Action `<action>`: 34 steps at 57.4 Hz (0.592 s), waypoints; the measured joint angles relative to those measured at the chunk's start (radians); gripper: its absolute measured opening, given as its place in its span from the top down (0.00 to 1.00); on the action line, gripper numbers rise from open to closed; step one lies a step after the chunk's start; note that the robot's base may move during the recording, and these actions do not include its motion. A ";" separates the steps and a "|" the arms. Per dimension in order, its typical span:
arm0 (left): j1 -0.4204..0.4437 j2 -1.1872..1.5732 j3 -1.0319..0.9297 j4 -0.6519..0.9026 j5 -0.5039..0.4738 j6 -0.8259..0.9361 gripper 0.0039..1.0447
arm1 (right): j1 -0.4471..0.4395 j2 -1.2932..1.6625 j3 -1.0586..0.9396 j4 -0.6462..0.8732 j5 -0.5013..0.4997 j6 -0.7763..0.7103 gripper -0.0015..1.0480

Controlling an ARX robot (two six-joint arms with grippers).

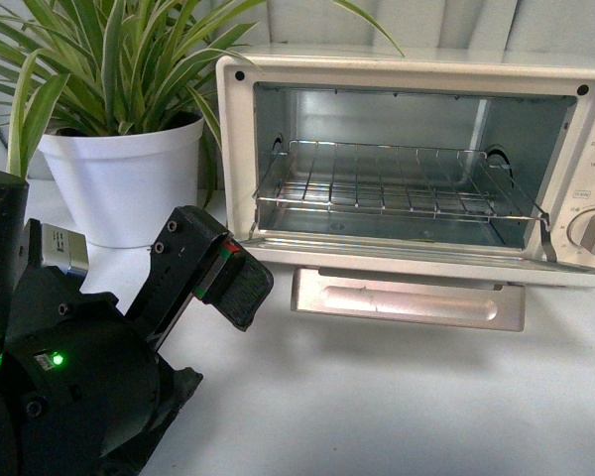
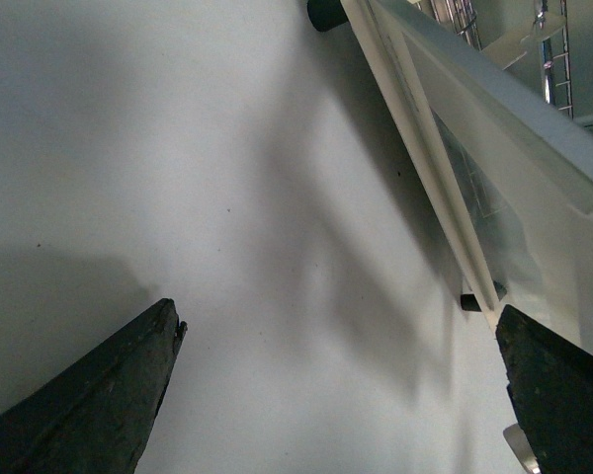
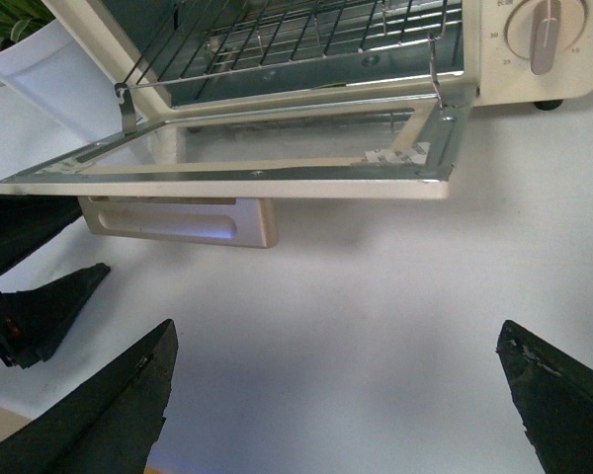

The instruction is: Open oven

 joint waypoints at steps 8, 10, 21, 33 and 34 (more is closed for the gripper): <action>0.000 0.003 -0.001 0.002 0.002 0.051 0.06 | -0.037 -0.058 -0.034 -0.022 -0.027 0.003 0.09; 0.000 0.004 -0.001 0.002 0.002 0.072 0.06 | -0.045 -0.068 -0.039 -0.023 -0.031 0.003 0.09; -0.006 0.010 0.005 -0.031 -0.047 0.240 0.06 | -0.075 -0.095 -0.063 -0.036 -0.050 0.002 0.09; -0.034 0.031 0.005 -0.054 -0.146 0.499 0.06 | -0.078 -0.109 -0.068 -0.034 -0.051 -0.002 0.09; -0.035 0.034 0.005 -0.054 -0.156 0.521 0.06 | -0.078 -0.109 -0.069 -0.033 -0.051 -0.002 0.09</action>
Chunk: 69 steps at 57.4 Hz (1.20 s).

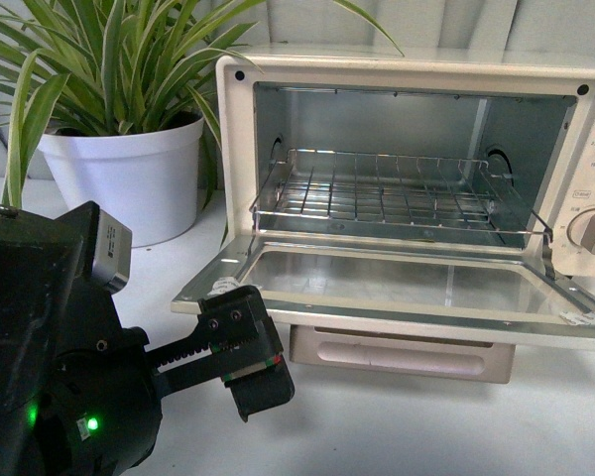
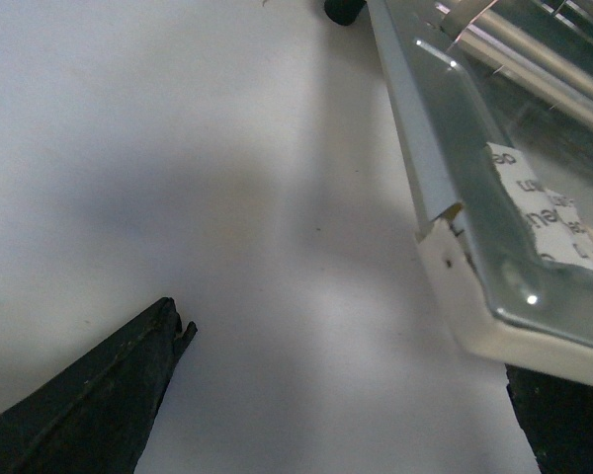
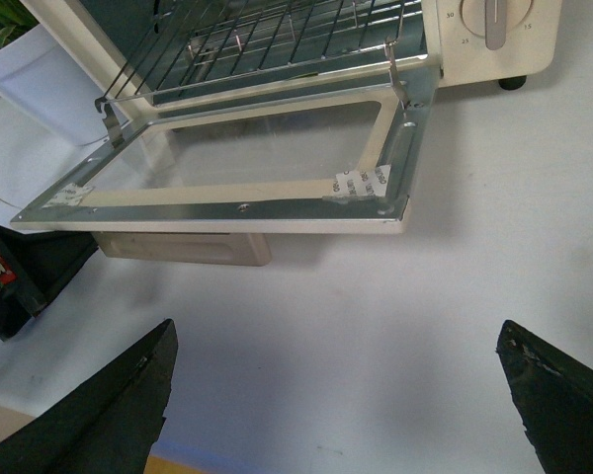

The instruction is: Open oven

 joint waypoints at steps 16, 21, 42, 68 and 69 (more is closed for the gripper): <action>-0.043 0.037 0.000 0.020 -0.112 0.295 0.06 | -0.004 0.005 -0.015 0.008 0.000 -0.004 0.09; -0.053 0.038 -0.001 0.033 -0.133 0.369 0.06 | -0.005 0.004 -0.015 0.007 0.000 -0.003 0.09; -0.066 -0.132 -0.119 0.020 -0.090 0.535 0.06 | -0.026 -0.006 -0.015 -0.009 -0.024 -0.006 0.09; -0.042 -1.007 -0.404 -0.360 -0.123 0.578 0.06 | -0.142 -0.205 -0.075 -0.097 -0.123 -0.089 0.09; -0.034 -1.036 -0.410 -0.372 -0.125 0.573 0.06 | -0.154 -0.219 -0.081 -0.097 -0.135 -0.089 0.09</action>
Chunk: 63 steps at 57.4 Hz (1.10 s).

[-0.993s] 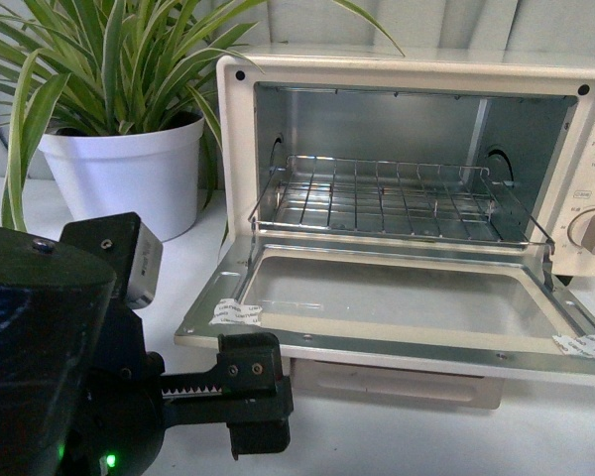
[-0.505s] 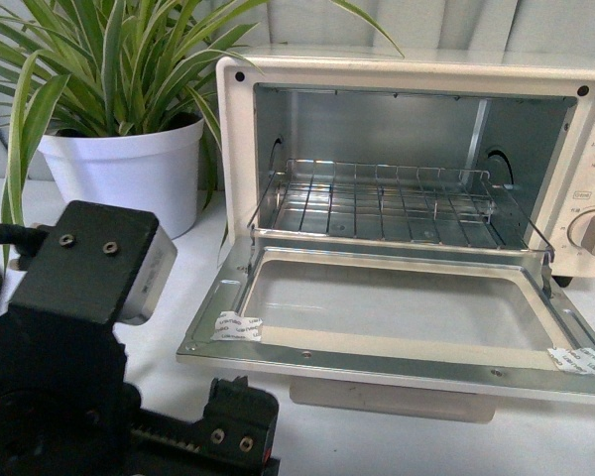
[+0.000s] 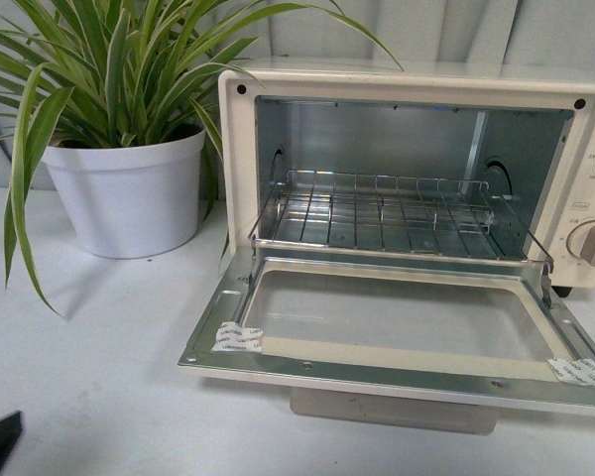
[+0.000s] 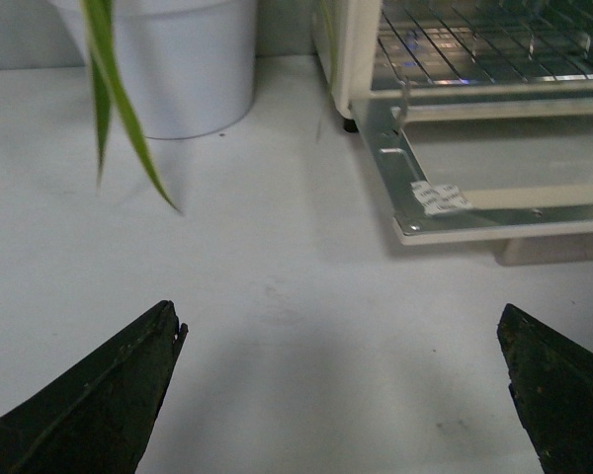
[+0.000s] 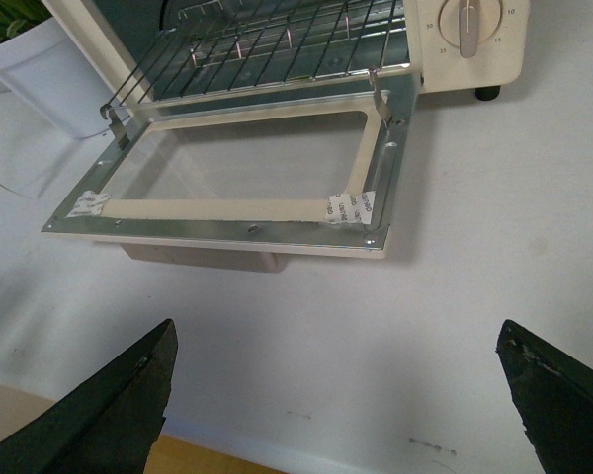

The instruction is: Open oven

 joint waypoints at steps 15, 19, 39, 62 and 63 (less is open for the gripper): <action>0.045 -0.140 -0.022 -0.056 -0.011 -0.032 0.06 | -0.050 -0.051 -0.018 0.001 -0.057 0.008 0.09; 0.043 -0.131 -0.038 -0.008 -0.051 -0.019 0.10 | -0.047 -0.055 -0.021 0.006 -0.039 0.004 0.09; 0.335 -0.410 -0.077 -0.125 0.160 0.019 0.86 | 0.098 -0.332 -0.183 0.187 0.426 -0.174 0.83; 0.579 -0.615 -0.077 -0.337 0.394 0.025 0.96 | 0.098 -0.335 -0.183 0.187 0.427 -0.179 0.99; 0.580 -0.615 -0.077 -0.336 0.399 0.025 0.96 | 0.098 -0.335 -0.183 0.187 0.427 -0.179 0.99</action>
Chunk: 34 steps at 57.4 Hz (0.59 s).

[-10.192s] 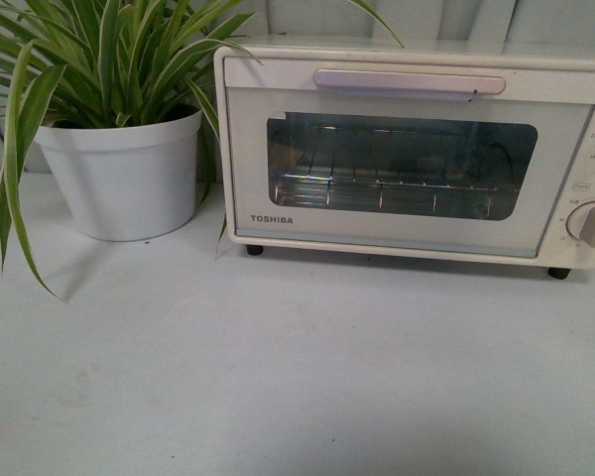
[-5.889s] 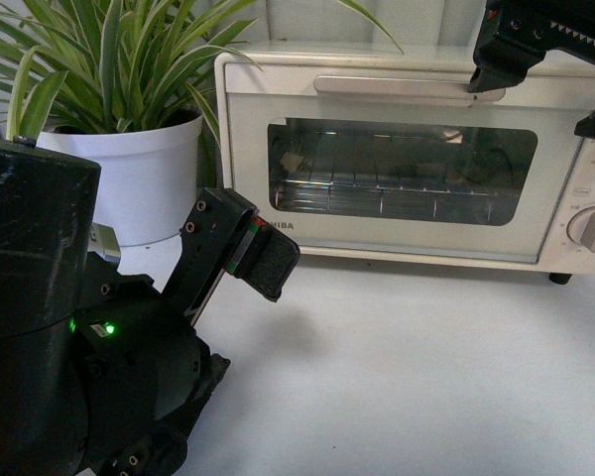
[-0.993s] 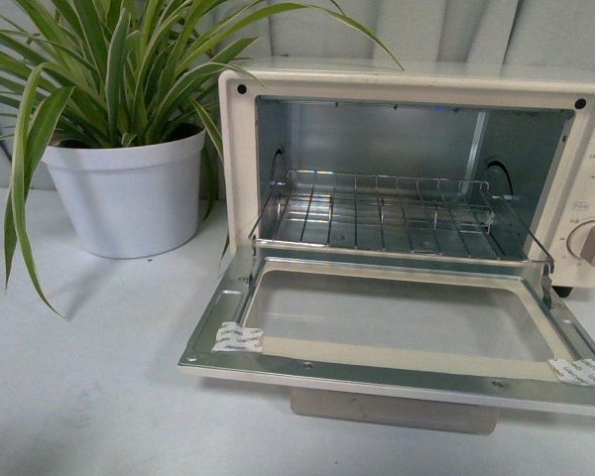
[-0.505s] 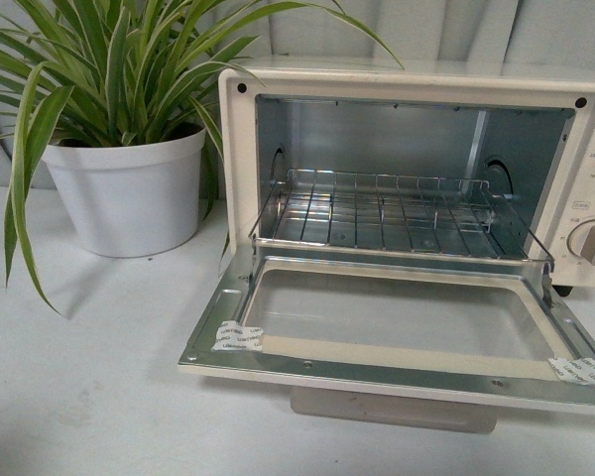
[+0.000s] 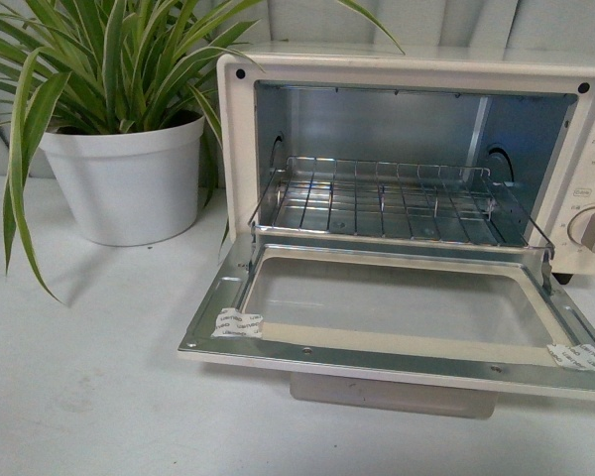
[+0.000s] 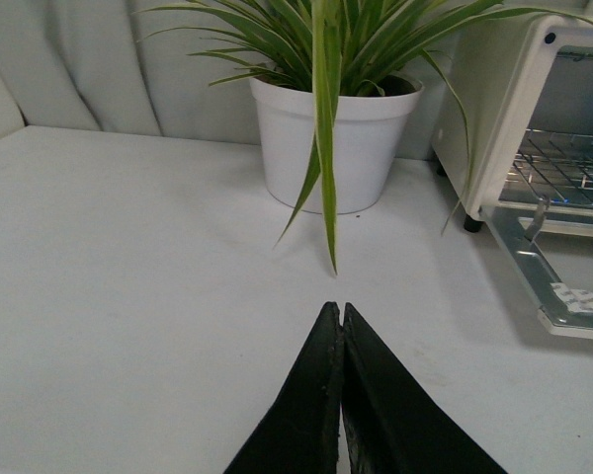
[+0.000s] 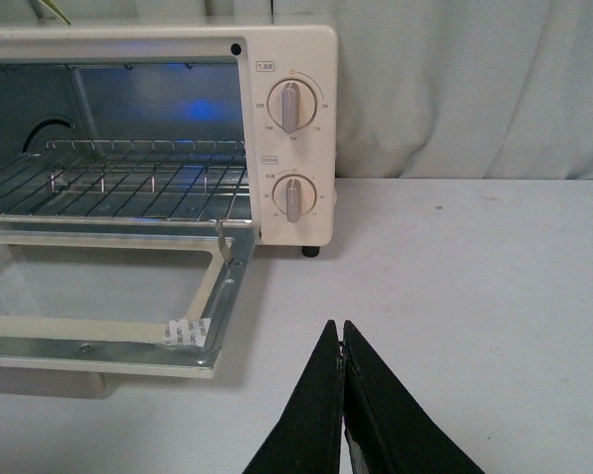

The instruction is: Open oven

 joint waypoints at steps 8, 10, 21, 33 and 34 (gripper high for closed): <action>0.003 0.000 0.000 0.000 0.003 0.000 0.96 | 0.000 0.000 0.000 0.000 0.000 0.000 0.99; 0.003 0.000 0.000 0.000 0.003 0.000 0.96 | 0.000 0.000 0.000 0.000 0.000 0.000 0.99; 0.003 0.000 0.000 0.000 0.003 0.000 0.96 | 0.000 0.000 0.000 0.000 0.000 0.000 0.99; 0.003 0.000 0.000 0.000 0.003 0.000 0.58 | 0.000 0.000 0.000 0.000 0.000 -0.002 0.62; 0.003 0.000 0.000 0.000 0.003 0.000 0.55 | 0.000 0.000 0.000 0.000 0.000 -0.002 0.61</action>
